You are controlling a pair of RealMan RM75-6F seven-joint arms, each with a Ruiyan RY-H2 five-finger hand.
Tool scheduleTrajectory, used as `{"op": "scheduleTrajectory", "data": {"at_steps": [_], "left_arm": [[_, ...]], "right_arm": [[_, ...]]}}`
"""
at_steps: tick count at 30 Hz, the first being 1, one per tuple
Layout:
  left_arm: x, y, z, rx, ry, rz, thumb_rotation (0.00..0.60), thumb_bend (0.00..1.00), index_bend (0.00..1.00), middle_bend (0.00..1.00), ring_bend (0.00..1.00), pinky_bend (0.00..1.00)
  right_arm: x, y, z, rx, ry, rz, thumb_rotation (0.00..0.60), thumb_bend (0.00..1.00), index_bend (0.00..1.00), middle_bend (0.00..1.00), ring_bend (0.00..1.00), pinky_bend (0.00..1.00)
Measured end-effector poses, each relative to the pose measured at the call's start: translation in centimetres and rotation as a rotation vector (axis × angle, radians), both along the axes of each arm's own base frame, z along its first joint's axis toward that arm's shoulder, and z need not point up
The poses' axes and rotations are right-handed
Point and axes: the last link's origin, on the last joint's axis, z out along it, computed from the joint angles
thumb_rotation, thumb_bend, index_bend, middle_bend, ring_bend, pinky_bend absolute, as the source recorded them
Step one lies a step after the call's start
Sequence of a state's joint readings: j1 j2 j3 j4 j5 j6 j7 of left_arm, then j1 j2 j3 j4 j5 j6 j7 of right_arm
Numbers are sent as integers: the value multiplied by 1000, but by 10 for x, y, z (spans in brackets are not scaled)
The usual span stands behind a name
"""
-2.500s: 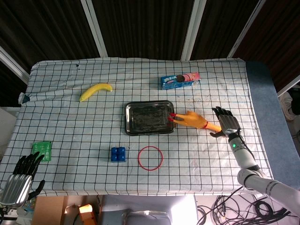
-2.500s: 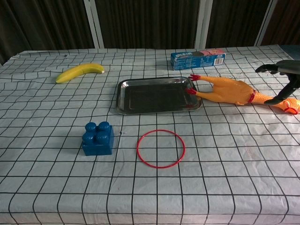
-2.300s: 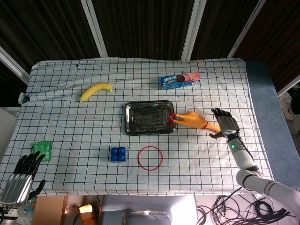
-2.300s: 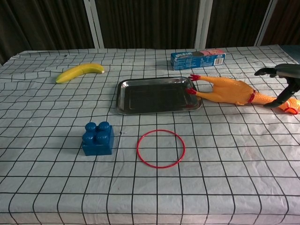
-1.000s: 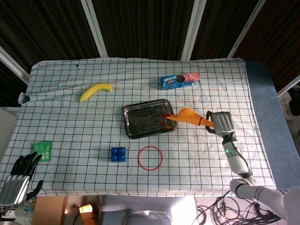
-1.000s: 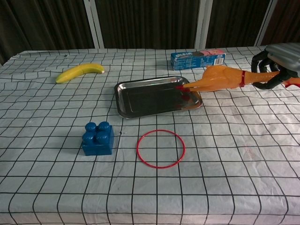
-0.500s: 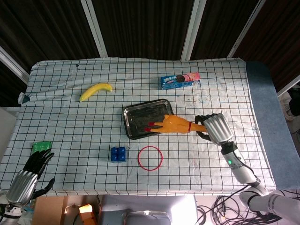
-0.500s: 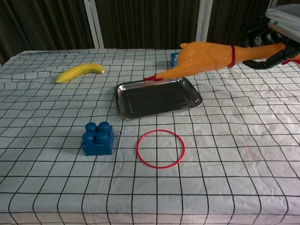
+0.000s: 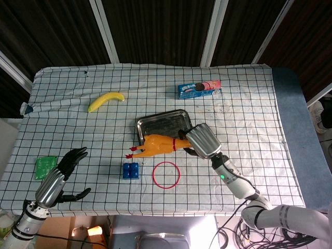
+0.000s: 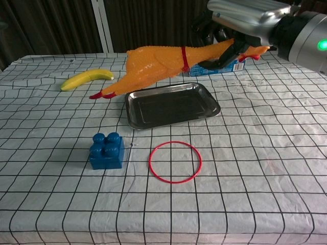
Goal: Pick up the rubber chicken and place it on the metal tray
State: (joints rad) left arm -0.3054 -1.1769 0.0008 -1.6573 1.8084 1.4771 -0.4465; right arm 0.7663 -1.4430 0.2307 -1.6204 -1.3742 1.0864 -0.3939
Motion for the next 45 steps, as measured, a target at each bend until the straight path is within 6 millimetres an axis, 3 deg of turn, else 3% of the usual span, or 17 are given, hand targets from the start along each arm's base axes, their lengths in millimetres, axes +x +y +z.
{"op": "scheduleTrajectory", "data": {"at_steps": [7, 20, 26, 31, 33, 35, 37, 39, 42, 45], "left_arm": [[8, 23, -17, -58, -34, 61, 600, 200, 0, 0, 0, 0], [20, 44, -38, -139, -149, 98, 600, 186, 0, 0, 0, 12], [23, 53, -50, -158, -181, 121, 600, 182, 0, 0, 0, 103], [25, 58, -57, -156, -175, 147, 600, 200, 0, 18, 45, 347], [27, 60, -59, -153, -174, 156, 600, 198, 37, 135, 156, 471], [29, 61, -62, -146, -185, 168, 600, 207, 160, 303, 295, 605], [32, 62, -65, -133, -208, 180, 600, 234, 362, 480, 449, 742], [34, 63, -68, -119, -235, 190, 600, 271, 490, 615, 562, 825], [37, 64, -71, -92, -275, 208, 600, 342, 596, 739, 670, 909], [36, 65, -71, -82, -275, 212, 600, 493, 720, 892, 793, 998]], "right_arm": [[39, 9, -13, 45, -5, 29, 600, 563, 942, 742, 740, 798], [72, 17, -34, 77, -37, 29, 600, 563, 943, 743, 741, 799], [83, 18, -40, 77, -65, 21, 600, 563, 944, 744, 741, 799], [88, 18, -46, 67, -66, 14, 600, 563, 944, 744, 741, 799], [88, 18, -48, 62, -60, 10, 600, 563, 944, 744, 741, 799], [89, 18, -50, 57, -51, 7, 600, 563, 944, 744, 741, 799], [89, 18, -52, 56, -44, 0, 600, 563, 944, 744, 741, 799], [89, 18, -55, 55, -36, -8, 600, 563, 944, 744, 741, 799], [89, 19, -56, 53, -31, -11, 600, 563, 944, 743, 741, 799], [88, 19, -57, 49, -25, -16, 600, 563, 944, 744, 741, 799]]}}
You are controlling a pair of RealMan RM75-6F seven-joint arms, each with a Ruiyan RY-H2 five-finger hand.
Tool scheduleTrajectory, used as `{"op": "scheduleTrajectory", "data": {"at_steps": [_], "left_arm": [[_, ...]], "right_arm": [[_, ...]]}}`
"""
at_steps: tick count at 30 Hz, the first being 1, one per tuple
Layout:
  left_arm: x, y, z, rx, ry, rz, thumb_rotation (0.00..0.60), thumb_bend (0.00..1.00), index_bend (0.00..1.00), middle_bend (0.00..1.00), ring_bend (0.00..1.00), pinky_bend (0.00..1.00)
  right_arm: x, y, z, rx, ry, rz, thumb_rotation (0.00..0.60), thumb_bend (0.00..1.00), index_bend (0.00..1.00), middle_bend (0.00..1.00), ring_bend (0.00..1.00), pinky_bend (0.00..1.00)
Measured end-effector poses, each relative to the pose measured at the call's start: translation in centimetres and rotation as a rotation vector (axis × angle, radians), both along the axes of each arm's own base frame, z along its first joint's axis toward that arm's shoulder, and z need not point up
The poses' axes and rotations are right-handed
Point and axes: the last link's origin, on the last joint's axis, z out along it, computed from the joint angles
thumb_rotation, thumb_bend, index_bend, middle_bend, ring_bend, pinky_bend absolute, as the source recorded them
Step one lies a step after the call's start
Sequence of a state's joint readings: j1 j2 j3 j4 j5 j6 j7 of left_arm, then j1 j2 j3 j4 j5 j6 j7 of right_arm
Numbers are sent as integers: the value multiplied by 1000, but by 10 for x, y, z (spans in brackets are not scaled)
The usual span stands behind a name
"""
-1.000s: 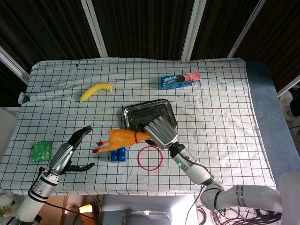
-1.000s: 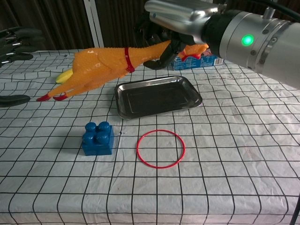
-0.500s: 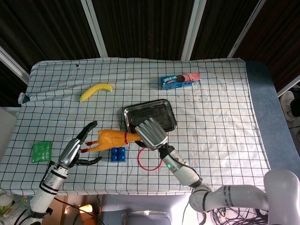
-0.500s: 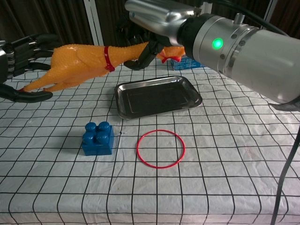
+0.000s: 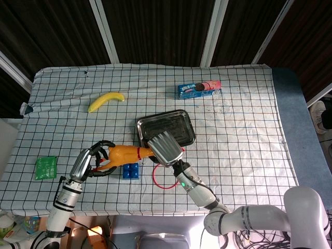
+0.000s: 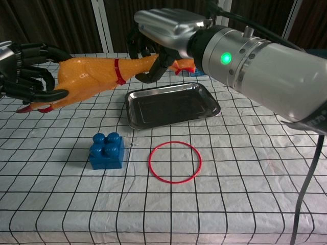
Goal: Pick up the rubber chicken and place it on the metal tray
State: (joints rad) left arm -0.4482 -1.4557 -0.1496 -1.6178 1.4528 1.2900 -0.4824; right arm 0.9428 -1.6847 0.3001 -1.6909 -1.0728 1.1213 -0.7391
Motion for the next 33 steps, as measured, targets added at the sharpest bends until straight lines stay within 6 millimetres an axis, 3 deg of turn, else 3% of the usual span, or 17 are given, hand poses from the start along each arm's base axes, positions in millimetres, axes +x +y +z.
{"op": "scheduleTrajectory", "data": {"at_steps": [4, 8, 14, 18, 20, 22, 24, 25, 27, 28, 33], "left_arm": [[2, -2, -8, 12, 19, 5, 600, 636, 791, 976, 857, 1000], [3, -3, -12, 35, 64, 17, 600, 702, 809, 994, 884, 1000], [3, -5, -13, 72, 83, 48, 600, 714, 825, 1000, 908, 1000], [5, -6, -11, 68, 47, 51, 600, 652, 815, 992, 897, 1000], [6, -7, -10, 71, 29, 42, 600, 571, 726, 915, 824, 998], [6, -8, -10, 76, 34, 22, 600, 466, 493, 677, 622, 917], [5, -10, -11, 69, 44, 3, 600, 390, 239, 389, 372, 709], [5, -12, -13, 53, 49, -5, 600, 350, 107, 221, 214, 551], [4, -12, -14, 22, 51, -12, 600, 295, 8, 49, 43, 331], [4, -12, -15, 0, 46, -15, 600, 267, 0, 6, 3, 245], [5, -11, -14, -77, -3, -27, 600, 224, 0, 0, 0, 129]], "right_arm": [[-1, -1, 0, -11, 5, -12, 600, 563, 944, 744, 741, 799], [0, 0, 1, -14, 4, -16, 600, 563, 944, 744, 741, 799], [-1, 0, 3, -18, -3, -20, 600, 563, 944, 743, 741, 799], [-1, -1, 5, -19, -9, -22, 600, 563, 944, 743, 741, 799], [-2, -2, 5, -21, -12, -23, 600, 563, 944, 744, 741, 799], [-2, -2, 6, -25, -13, -23, 600, 563, 944, 744, 741, 799], [-2, -3, 6, -28, -14, -24, 600, 563, 944, 744, 742, 799], [-2, -3, 6, -29, -14, -24, 600, 563, 944, 744, 742, 799], [-3, -4, 6, -31, -13, -23, 600, 563, 944, 744, 742, 799], [-3, -3, 5, -31, -12, -23, 600, 563, 944, 743, 742, 799], [-2, -2, 2, -31, -12, -17, 600, 563, 944, 744, 742, 799]]}}
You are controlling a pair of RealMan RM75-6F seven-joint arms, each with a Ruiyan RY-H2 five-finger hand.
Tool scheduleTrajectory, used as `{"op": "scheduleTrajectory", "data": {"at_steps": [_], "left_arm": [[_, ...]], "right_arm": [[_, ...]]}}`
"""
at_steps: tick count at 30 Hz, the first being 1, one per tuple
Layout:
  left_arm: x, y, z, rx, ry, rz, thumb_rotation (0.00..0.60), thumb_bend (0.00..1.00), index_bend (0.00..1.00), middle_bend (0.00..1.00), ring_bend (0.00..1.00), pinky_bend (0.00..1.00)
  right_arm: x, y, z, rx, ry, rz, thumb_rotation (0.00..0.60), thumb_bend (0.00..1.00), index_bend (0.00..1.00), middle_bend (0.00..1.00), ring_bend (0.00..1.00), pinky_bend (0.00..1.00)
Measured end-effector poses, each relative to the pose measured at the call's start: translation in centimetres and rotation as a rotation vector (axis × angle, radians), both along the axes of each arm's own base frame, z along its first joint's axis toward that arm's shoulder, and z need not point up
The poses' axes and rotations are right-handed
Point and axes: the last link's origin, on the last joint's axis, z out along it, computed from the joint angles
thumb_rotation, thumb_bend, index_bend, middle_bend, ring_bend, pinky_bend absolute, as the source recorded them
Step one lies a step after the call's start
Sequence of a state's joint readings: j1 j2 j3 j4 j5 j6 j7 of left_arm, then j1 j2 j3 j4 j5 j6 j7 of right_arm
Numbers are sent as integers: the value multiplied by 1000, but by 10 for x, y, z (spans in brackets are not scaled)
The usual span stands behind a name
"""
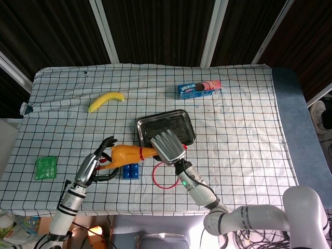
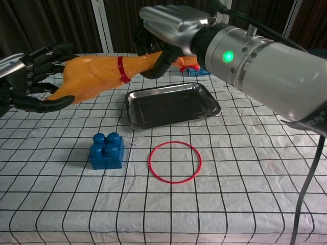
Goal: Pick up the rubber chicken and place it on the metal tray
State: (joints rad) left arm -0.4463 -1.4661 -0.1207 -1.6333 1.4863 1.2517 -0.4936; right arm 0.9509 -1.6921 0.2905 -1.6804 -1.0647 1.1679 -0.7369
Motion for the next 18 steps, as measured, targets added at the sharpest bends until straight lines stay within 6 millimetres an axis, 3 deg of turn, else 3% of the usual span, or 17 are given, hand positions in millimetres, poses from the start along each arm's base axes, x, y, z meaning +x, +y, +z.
{"op": "scheduleTrajectory", "data": {"at_steps": [8, 12, 14, 18], "left_arm": [[4, 0, 4, -79, -34, -18, 600, 208, 0, 0, 0, 121], [4, 2, 0, -79, -4, -12, 600, 219, 0, 22, 31, 262], [4, 3, -3, -78, 14, 1, 600, 236, 28, 121, 136, 396], [5, 7, -9, -59, 20, 43, 600, 277, 261, 437, 421, 681]], "right_arm": [[4, 3, -5, 12, -16, 5, 600, 563, 944, 744, 742, 799], [7, 6, -6, 18, -32, 6, 600, 563, 944, 744, 742, 799], [8, 7, -7, 22, -47, 5, 600, 562, 944, 744, 742, 800], [10, 9, -9, 33, -68, -5, 600, 563, 944, 744, 744, 800]]}}
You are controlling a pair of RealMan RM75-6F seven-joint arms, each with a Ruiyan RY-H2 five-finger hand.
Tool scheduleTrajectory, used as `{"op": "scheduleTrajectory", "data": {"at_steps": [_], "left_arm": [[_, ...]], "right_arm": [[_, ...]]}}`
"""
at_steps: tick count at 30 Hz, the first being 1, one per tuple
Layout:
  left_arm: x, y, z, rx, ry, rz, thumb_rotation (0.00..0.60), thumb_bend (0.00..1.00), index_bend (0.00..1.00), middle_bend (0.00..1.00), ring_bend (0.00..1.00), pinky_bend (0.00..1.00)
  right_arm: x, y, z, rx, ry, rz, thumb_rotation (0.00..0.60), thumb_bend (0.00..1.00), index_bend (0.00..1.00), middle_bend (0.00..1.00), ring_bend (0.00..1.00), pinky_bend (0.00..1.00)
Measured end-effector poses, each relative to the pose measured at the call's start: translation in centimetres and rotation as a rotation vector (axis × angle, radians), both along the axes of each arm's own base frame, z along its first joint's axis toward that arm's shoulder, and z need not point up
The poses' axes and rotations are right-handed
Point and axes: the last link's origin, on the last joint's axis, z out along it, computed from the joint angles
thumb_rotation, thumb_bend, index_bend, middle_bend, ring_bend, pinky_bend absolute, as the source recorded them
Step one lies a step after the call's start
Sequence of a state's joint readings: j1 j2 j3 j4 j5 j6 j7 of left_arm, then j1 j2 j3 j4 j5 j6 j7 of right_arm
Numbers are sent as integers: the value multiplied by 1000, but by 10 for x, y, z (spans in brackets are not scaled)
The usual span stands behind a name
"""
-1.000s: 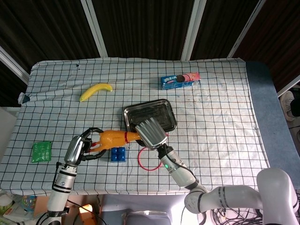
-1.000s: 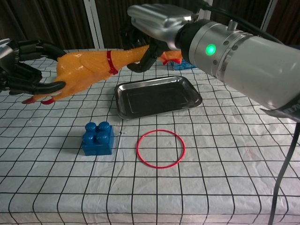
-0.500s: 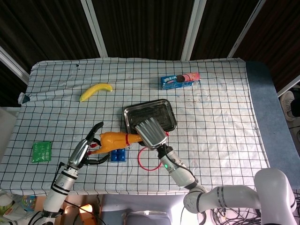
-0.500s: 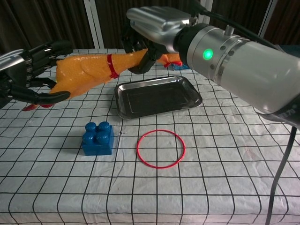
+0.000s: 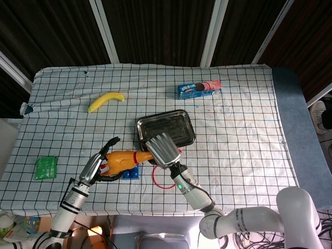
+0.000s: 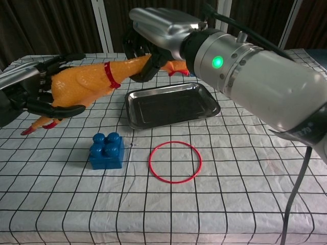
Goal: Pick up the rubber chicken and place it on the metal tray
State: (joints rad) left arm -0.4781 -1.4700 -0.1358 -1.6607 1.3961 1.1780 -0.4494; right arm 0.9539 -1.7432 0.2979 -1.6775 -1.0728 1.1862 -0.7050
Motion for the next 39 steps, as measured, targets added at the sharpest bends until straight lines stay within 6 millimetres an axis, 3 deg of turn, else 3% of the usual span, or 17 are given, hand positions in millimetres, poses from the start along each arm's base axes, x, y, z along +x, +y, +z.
{"op": "scheduleTrajectory", "data": {"at_steps": [2, 4, 7, 15, 19, 20, 21, 23, 24, 25, 27, 30, 39], "left_arm": [[1, 3, -3, 24, -7, 27, 600, 345, 425, 614, 577, 801], [3, 5, -3, 61, -16, 53, 600, 546, 649, 802, 740, 938], [4, 7, -3, 112, -33, 87, 600, 748, 764, 915, 847, 1000], [5, 4, -4, 206, 15, 86, 600, 810, 805, 958, 894, 1000], [7, 2, -5, 219, 43, 66, 600, 688, 795, 947, 858, 999], [7, 1, -6, 217, 45, 63, 600, 640, 765, 922, 816, 987], [7, 1, -6, 217, 51, 58, 600, 554, 640, 811, 692, 915], [6, 1, -6, 223, 85, 28, 600, 450, 321, 494, 414, 649], [5, 0, -6, 219, 104, 10, 600, 408, 146, 282, 231, 450], [4, -2, -7, 204, 127, -14, 600, 373, 41, 121, 93, 276], [1, -2, -6, 181, 157, -36, 600, 316, 0, 8, 1, 102], [-2, -2, -3, 168, 173, -55, 600, 239, 0, 0, 0, 5], [-9, -2, 14, 154, 167, -92, 600, 193, 0, 0, 0, 0]], "right_arm": [[0, 1, 0, 3, -4, -4, 600, 563, 944, 744, 745, 801], [0, 0, 1, 1, -5, -8, 600, 563, 944, 744, 745, 801], [-1, -1, 3, -3, 0, -16, 600, 563, 944, 744, 745, 801], [-5, -3, 4, -3, 12, -28, 600, 562, 944, 744, 745, 801], [-6, -3, 4, -5, 11, -29, 600, 562, 944, 744, 745, 801], [-6, -3, 5, -6, 11, -29, 600, 563, 944, 744, 745, 801], [-6, -3, 5, -7, 11, -29, 600, 563, 944, 744, 745, 801], [-7, -4, 7, -12, 12, -29, 600, 563, 944, 744, 745, 801], [-8, -5, 8, -14, 12, -30, 600, 563, 944, 744, 745, 801], [-9, -5, 9, -16, 12, -33, 600, 563, 944, 744, 745, 801], [-11, -7, 10, -19, 13, -37, 600, 563, 944, 744, 745, 801], [-15, -9, 13, -26, 19, -42, 600, 563, 944, 744, 745, 801], [-43, -19, 22, -47, 39, -72, 600, 563, 944, 744, 745, 802]]}}
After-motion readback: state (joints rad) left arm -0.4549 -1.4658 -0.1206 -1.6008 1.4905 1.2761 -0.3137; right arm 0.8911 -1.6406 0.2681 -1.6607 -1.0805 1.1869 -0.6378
